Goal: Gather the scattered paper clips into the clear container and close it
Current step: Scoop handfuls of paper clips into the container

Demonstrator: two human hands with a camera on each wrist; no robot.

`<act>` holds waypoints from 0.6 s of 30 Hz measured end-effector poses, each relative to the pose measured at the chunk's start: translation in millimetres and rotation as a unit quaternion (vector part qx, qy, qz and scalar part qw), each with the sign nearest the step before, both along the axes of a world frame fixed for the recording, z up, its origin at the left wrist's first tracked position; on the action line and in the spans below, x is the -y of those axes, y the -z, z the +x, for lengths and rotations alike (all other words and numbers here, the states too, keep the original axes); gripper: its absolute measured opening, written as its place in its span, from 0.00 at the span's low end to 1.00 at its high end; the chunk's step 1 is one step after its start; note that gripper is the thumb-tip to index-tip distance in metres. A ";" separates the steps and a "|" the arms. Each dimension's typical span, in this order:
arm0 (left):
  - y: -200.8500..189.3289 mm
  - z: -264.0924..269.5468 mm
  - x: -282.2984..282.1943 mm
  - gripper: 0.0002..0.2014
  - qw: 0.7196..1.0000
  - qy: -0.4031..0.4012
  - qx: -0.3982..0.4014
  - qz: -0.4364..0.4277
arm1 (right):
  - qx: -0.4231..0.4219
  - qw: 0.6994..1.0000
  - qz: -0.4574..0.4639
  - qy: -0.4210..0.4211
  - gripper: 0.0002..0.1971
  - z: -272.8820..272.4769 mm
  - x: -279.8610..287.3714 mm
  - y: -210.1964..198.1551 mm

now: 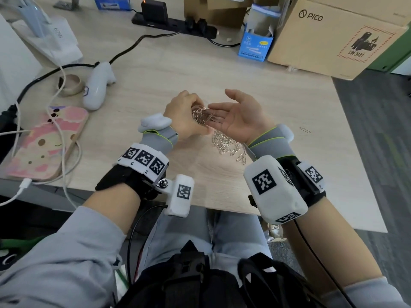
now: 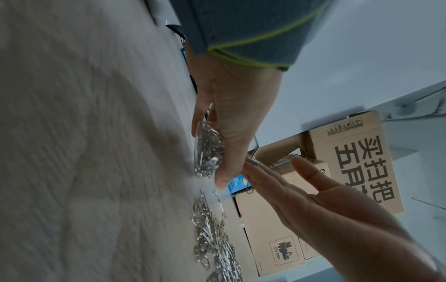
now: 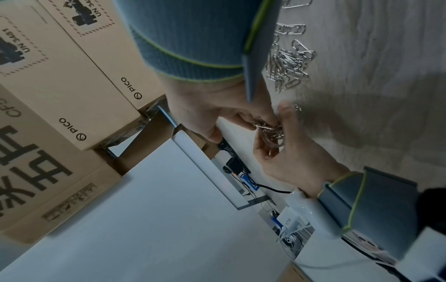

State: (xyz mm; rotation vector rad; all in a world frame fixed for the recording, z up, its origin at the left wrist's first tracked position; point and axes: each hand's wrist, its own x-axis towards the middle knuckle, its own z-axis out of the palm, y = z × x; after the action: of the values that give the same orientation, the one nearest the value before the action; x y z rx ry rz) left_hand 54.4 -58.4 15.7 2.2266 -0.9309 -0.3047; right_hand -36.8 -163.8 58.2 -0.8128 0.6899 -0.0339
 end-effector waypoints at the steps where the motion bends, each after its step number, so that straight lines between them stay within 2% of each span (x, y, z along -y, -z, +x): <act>1: 0.4 -0.2 -0.2 0.37 1.000 -0.001 -0.005 0.000 | -0.001 1.000 -0.011 -0.014 0.20 -0.5 -0.5 -1.1; 6: 4.6 -1.3 -0.9 0.41 1.000 -0.006 -0.015 -0.006 | 0.002 0.997 -0.056 -0.057 0.17 2.7 -4.7 -3.6; 10: 5.3 -1.4 -2.4 0.33 1.000 -0.009 -0.010 0.012 | 0.000 0.991 -0.087 -0.099 0.17 8.9 -9.5 -2.4; 12: 7.6 -0.2 -3.3 0.32 1.000 -0.008 -0.015 0.001 | -0.002 0.989 -0.104 -0.109 0.17 10.6 -11.3 -2.2; 15: 13.1 2.6 -5.9 0.30 0.999 -0.015 -0.024 -0.013 | 0.000 0.988 -0.113 -0.108 0.16 11.0 -10.3 1.0; 18: 17.1 4.6 -9.4 0.30 0.999 -0.012 -0.033 -0.025 | 0.010 0.992 -0.099 -0.072 0.14 9.0 -6.4 7.0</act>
State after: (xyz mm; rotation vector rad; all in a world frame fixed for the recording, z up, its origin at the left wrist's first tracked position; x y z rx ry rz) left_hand 59.0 -49.0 -1.5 2.1665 -0.8675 -0.3387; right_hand -27.8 -157.4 51.3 -1.0492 0.6132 0.0200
